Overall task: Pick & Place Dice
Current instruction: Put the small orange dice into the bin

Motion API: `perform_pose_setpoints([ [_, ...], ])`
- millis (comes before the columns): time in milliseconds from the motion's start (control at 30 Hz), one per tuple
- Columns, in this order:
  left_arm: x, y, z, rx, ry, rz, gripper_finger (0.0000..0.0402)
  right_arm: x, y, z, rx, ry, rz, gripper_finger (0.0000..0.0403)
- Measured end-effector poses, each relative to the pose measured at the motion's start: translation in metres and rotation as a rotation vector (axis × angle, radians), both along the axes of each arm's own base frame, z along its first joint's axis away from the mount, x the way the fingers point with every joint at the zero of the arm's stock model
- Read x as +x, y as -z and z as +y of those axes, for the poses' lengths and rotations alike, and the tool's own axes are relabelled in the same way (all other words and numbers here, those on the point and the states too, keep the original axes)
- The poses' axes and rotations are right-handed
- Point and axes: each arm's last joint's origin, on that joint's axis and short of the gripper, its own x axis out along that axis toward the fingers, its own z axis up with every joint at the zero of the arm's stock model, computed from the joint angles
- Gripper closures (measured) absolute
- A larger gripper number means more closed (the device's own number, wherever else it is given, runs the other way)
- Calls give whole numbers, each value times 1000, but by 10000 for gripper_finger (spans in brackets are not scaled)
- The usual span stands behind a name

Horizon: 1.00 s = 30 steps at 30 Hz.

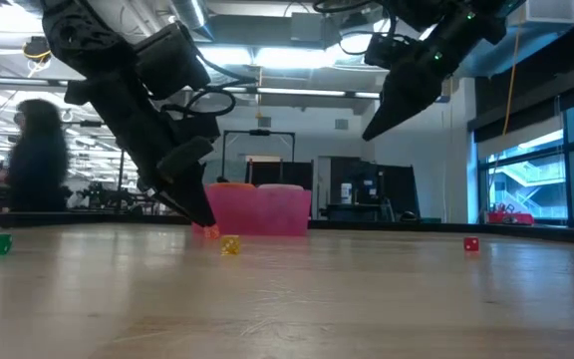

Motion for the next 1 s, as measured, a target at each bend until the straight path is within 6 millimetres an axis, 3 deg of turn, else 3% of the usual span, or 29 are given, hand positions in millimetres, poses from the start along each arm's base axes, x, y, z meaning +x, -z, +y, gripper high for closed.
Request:
perform_pose_setpoints([
  [200,-1,-9,-2,5,26,-42,288,0,0,0,0,0,0,163],
  [500,0,-5,-1,27,-4,-32,288,0,0,0,2,-1,0,163],
  [867,6,14,-1,3,-49,-8,289,0,0,0,2,-2,-4,162],
  [1000,7,16,0,11,-56,-4,306,0,0,0,2,-2,-4,162],
])
